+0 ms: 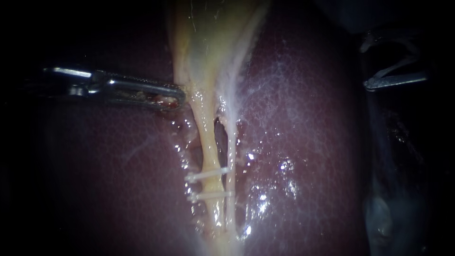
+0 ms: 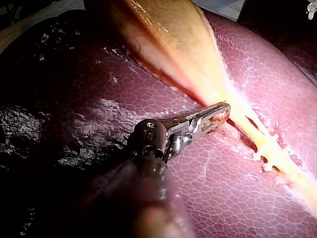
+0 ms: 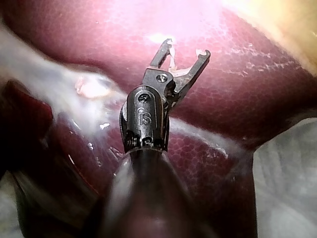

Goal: Clipping third clip left tube

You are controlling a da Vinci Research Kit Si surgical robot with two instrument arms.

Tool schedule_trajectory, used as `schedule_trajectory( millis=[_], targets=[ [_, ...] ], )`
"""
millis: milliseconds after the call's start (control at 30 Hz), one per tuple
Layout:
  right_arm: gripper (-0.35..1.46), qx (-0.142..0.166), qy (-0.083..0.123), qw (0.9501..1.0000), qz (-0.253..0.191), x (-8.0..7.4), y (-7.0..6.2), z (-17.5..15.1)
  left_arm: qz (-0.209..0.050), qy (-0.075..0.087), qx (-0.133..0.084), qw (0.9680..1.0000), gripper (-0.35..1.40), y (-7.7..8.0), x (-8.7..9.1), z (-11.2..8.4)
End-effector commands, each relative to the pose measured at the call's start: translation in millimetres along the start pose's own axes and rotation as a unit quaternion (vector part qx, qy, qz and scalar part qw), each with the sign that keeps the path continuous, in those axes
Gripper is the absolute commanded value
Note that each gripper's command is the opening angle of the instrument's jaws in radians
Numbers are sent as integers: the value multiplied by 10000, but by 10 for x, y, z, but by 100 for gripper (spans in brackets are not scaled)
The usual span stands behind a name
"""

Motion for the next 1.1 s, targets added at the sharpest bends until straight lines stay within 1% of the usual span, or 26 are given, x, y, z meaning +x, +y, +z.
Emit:
schedule_trajectory(
  millis=[33, 133, 267, 300, 367, 467, 600, 700, 900, 967, 1100],
  targets=[
    [50, 3, 2, 10000, -2, 0, 0, 0, 0, -1, -1, 10000, -35, 0, 0, 0],
    [50, 2, 1, 10000, 0, 0, 0, 0, -1, 1, 4, 10000, -35, 0, 0, -2],
    [50, 0, 0, 10000, 1, 1, 0, 1, -16, 26, 39, 10000, -35, 0, -6, -13],
    [50, 0, 0, 10000, 1, 1, 0, 1, -30, 22, 77, 10000, -35, 1, -10, -20],
    [50, 0, 0, 10000, 1, 1, 0, 1, -30, -38, 39, 10000, -35, 1, -18, -32],
    [50, 0, 0, 10000, 1, 1, 0, 1, -12, -163, -17, 9999, -35, 4, -37, -57],
    [50, 0, 1, 10000, 1, 1, 0, 1, 8, -257, -91, 9996, -35, 7, -50, -77],
    [50, 1, 1, 10000, 0, 1, 0, 1, 8, -275, -113, 9996, -35, 8, -53, -83],
    [50, 58, 42, 10000, -6, 3, -3, 5, 2, -282, -141, 9995, -35, 7, -51, -83],
    [50, 103, 74, 9999, -43, 5, -7, 9, 2, -284, -148, 9995, -35, 6, -50, -82],
    [50, 203, 153, 9995, 199, 13, -17, 21, 1, -286, -157, 9995, -35, 5, -50, -81]
  ],
)
